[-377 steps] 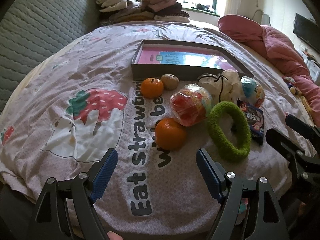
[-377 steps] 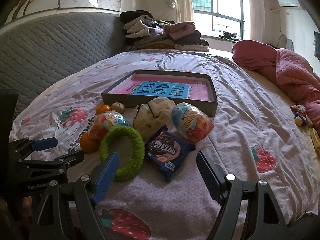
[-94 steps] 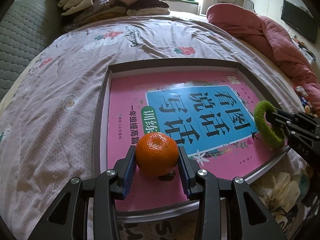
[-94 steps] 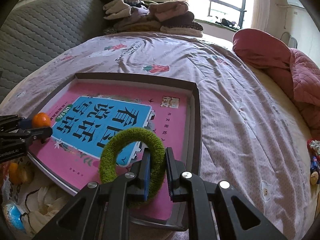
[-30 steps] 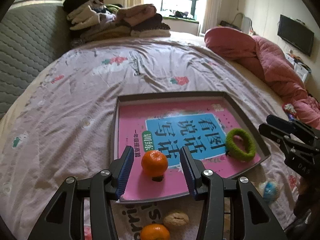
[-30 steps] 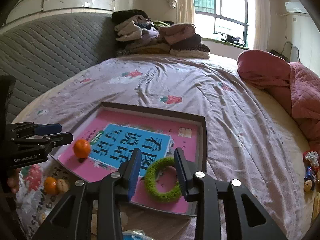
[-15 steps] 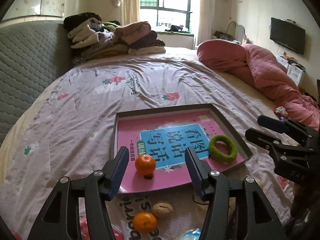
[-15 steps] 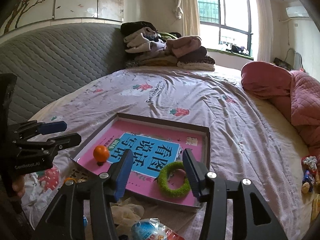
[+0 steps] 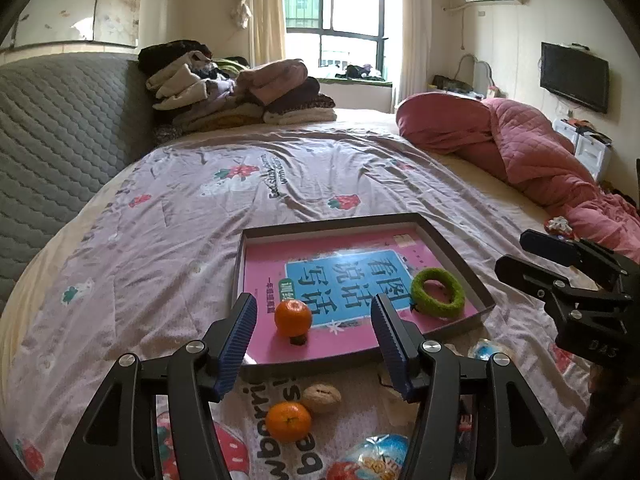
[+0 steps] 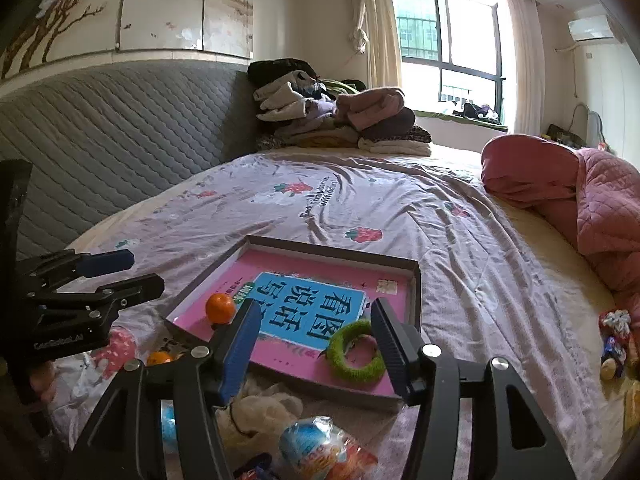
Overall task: Organize objects
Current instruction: 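Withdraw both open tools back from the tray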
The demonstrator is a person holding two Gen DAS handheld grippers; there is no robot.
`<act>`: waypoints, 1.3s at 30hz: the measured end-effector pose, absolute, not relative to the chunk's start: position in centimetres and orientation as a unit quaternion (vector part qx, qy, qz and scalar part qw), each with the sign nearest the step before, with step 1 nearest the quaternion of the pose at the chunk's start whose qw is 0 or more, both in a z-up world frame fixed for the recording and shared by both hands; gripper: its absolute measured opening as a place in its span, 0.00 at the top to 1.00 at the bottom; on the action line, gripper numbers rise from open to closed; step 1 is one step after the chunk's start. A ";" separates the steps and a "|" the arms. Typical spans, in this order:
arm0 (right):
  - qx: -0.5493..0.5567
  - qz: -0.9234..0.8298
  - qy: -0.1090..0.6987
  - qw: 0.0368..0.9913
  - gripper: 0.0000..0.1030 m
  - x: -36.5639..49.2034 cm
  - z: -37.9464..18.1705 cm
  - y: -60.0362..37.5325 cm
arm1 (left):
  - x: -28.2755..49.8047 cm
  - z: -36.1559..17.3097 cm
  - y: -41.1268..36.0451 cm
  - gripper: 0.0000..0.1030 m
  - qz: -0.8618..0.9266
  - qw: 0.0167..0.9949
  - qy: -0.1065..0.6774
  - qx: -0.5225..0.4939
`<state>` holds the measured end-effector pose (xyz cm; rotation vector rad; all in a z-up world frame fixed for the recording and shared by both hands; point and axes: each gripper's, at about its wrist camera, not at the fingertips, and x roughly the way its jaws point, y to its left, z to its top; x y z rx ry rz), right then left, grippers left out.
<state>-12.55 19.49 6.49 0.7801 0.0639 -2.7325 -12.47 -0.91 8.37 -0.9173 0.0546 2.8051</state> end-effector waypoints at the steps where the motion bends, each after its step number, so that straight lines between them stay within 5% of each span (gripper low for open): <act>1: 0.270 -0.951 0.020 0.151 0.44 -12.2 6.5 19.6 | -12.1 8.3 -1.0 0.41 0.947 0.094 0.017 -0.307; 39: 0.306 -0.941 0.047 0.137 0.40 -8.2 2.7 20.4 | -5.7 3.2 0.5 0.39 0.937 0.112 0.050 -0.327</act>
